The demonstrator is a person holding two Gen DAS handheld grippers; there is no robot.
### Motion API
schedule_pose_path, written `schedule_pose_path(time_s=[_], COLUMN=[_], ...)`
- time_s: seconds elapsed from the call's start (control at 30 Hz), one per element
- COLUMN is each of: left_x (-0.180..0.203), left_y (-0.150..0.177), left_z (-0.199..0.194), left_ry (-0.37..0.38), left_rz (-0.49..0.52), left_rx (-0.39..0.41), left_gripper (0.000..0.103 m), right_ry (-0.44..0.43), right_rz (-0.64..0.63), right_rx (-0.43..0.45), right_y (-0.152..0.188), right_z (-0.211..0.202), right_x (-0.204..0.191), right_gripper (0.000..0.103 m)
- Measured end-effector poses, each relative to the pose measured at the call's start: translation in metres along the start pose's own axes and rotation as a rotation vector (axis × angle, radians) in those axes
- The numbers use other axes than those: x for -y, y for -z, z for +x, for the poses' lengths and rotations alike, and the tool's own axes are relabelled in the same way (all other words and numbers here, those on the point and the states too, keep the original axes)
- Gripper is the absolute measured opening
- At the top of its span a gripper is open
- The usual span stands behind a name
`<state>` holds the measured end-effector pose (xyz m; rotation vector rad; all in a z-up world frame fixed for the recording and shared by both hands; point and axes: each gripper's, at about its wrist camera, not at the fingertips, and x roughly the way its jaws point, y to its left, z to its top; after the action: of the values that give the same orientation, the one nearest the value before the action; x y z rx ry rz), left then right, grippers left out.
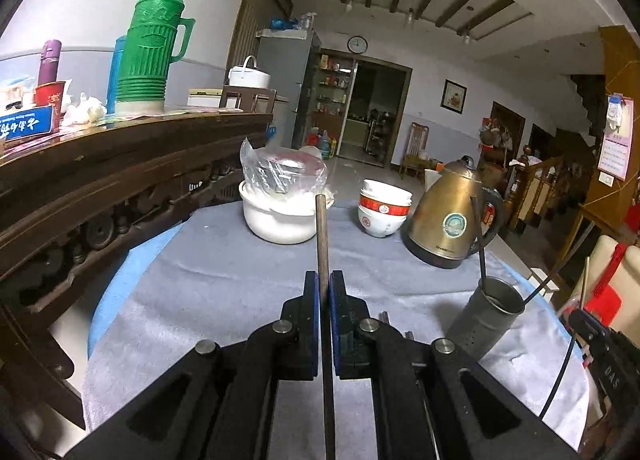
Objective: Organize utensils
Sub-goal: 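Lift both chopsticks, carry them over the grey cup and lower them in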
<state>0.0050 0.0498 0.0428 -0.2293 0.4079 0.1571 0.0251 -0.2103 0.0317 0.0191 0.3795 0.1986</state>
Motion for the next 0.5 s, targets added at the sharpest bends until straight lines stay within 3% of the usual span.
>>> schedule_pose_path(time_s=[0.5], left_x=[0.002], left_y=[0.015], left_z=[-0.075], left_ry=[0.024], left_rz=[0.026], left_rx=[0.058], left_gripper=[0.006], right_ry=[-0.031], right_rz=[-0.019], right_rx=[0.020], right_y=[0.014], right_z=[-0.074], right_x=[0.006], right_gripper=[0.006])
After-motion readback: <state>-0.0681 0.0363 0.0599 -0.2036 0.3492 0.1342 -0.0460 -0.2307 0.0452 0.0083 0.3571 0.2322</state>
